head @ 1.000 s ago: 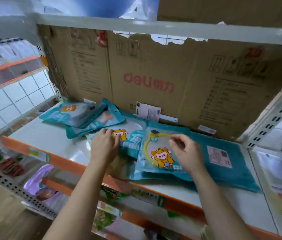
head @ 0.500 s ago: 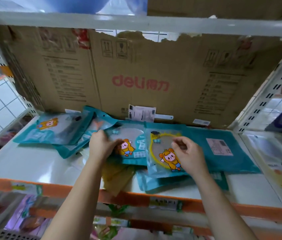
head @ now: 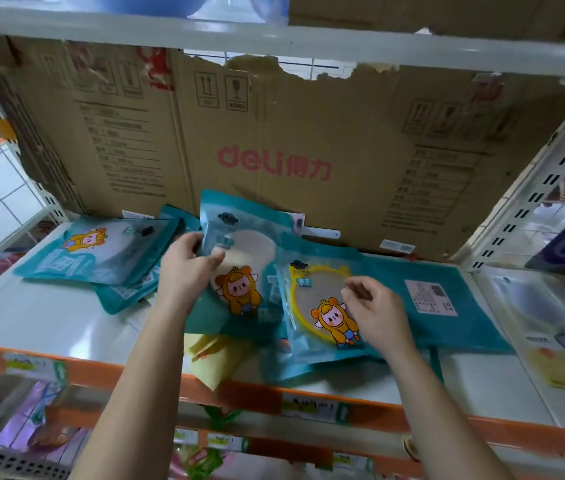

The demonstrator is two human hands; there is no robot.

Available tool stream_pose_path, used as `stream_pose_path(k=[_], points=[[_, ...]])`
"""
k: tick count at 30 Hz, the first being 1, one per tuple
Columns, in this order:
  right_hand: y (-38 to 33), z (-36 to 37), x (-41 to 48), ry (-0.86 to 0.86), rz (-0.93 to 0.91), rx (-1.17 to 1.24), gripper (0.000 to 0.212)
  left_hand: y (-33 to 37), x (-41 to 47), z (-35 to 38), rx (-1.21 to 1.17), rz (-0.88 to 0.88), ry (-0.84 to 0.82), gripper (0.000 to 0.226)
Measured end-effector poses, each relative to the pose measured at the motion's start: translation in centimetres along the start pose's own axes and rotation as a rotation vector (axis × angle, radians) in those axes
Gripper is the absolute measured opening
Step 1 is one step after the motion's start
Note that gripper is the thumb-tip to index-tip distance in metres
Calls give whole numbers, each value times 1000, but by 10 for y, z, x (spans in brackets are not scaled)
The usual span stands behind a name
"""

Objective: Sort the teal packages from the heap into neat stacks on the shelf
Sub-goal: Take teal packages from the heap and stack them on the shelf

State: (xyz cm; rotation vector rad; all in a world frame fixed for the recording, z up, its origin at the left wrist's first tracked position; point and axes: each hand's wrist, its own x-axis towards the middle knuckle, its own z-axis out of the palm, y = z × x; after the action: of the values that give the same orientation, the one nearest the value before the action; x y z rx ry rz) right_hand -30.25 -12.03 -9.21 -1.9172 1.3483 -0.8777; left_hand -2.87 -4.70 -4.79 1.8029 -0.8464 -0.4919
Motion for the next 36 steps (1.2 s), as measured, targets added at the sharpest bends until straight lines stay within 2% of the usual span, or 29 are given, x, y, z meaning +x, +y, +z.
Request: stream_pose_path(k=[4,7,12,15,20,24,28,30,33,36], points=[[8,-10,2,3,33,-99,25,9,-6,-19,26,121,160,34],[11,-17,4,10,46,-197,30,8,-8,-34,-38,152,222,26],[18,-18,8,-104,133,-444,72,2,-17,-41,-198,66,192,26],[19,-17,10,-114,182,-436,71,-7,-24,-36,-245,-7,175,32],[6,-22,14,-127,278,-254,50,-15,-30,-29,-319,-60,137,18],[0,-19,11,-109,369,60,33,-20,-28,-33,-398,-108,131,20],[-1,-14,2,-112,449,341,23,-22,-26,-39,-463,-133,110,11],[-1,-15,-2,-47,468,468,17,-22,-25,-41,-492,-145,88,7],[4,-22,-7,102,413,477,7,-21,-23,-40,-518,-165,48,8],[11,-35,-16,232,393,483,15,-18,-18,-36,-479,-135,-3,13]])
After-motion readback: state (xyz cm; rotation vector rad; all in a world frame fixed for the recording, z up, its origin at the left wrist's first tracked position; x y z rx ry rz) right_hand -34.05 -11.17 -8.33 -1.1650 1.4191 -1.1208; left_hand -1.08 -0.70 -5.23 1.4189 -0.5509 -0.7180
